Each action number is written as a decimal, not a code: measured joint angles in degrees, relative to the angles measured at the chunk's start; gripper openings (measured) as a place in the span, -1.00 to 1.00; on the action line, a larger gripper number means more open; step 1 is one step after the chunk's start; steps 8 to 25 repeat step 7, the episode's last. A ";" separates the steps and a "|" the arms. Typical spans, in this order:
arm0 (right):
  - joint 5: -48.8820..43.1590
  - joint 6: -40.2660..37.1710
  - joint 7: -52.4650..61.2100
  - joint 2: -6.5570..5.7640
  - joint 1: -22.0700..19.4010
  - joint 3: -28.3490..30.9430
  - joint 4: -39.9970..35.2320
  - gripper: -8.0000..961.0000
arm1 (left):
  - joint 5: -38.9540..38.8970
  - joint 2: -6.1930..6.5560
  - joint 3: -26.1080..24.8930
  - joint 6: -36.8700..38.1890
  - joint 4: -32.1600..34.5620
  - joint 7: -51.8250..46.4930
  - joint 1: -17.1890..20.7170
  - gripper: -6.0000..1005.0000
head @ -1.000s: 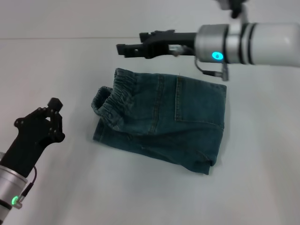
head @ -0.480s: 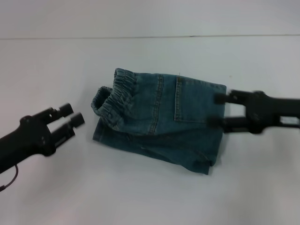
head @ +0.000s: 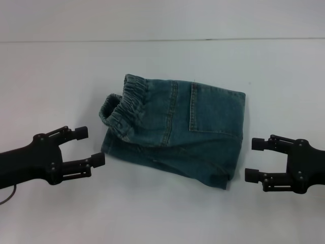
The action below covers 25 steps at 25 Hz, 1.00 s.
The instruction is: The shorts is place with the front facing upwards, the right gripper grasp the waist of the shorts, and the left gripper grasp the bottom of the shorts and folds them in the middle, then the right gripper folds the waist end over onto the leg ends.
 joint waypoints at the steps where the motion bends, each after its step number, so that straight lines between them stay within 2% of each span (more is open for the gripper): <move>1: -0.71 0.02 -0.06 0.25 0.23 0.48 0.00 0.99 | 0.04 0.05 0.01 -0.01 0.13 -0.02 -0.07 0.45; 6: -1.57 0.01 -0.10 0.59 0.67 0.93 0.01 0.99 | 0.09 0.14 0.04 -0.01 0.66 -0.12 -0.19 0.66; 25: -1.59 0.01 -0.10 0.60 0.72 0.93 0.01 0.99 | 0.12 0.14 0.05 -0.01 0.73 -0.15 -0.15 0.66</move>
